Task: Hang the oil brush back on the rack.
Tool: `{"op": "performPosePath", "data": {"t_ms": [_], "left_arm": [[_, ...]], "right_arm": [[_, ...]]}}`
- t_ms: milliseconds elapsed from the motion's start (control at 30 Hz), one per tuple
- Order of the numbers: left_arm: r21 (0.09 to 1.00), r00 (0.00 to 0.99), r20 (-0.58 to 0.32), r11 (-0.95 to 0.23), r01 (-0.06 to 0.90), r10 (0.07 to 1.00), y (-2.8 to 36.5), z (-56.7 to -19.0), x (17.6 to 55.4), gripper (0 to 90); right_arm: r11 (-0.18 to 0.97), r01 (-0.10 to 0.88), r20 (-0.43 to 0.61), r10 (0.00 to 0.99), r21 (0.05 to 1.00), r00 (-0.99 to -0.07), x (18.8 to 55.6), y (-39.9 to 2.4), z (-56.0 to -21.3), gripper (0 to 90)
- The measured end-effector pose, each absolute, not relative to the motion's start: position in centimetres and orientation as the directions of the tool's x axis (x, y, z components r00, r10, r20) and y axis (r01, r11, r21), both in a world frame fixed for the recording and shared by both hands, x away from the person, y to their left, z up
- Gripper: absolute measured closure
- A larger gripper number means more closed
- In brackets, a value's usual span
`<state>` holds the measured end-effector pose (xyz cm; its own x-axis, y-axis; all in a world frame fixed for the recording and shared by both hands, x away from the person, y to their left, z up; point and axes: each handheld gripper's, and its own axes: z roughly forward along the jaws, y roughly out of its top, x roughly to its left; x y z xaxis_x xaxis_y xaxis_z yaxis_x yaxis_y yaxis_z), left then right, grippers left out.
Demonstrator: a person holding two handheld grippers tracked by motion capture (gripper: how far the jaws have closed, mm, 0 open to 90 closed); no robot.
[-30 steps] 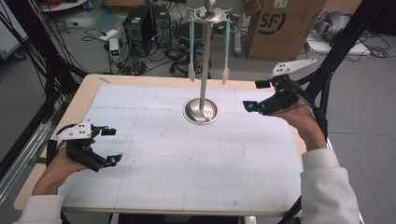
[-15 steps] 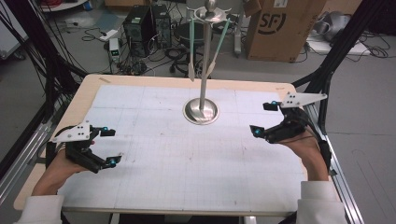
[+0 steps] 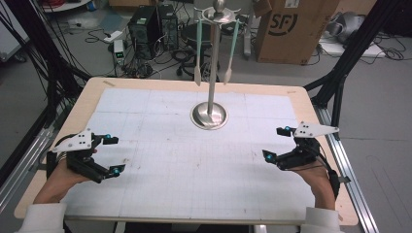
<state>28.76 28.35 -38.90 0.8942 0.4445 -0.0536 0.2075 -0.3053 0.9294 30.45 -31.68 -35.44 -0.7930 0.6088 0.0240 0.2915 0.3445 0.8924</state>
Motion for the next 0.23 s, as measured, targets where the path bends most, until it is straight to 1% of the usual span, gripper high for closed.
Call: {"op": "performPosePath", "data": {"t_ms": [100,233], "left_arm": [[0.93,0.895,-0.05,-0.305,0.203,0.444,28.4,-38.9,28.6,1.7],[0.93,0.894,-0.047,-0.306,0.202,0.446,28.4,-38.9,28.6,1.7]], "right_arm": [[0.352,0.314,0.032,0.62,0.882,-0.784,30.6,-31.8,-36.1,0.1],[0.347,0.318,0.038,0.621,0.882,-0.783,30.5,-31.7,-36.8,0.1]]}}
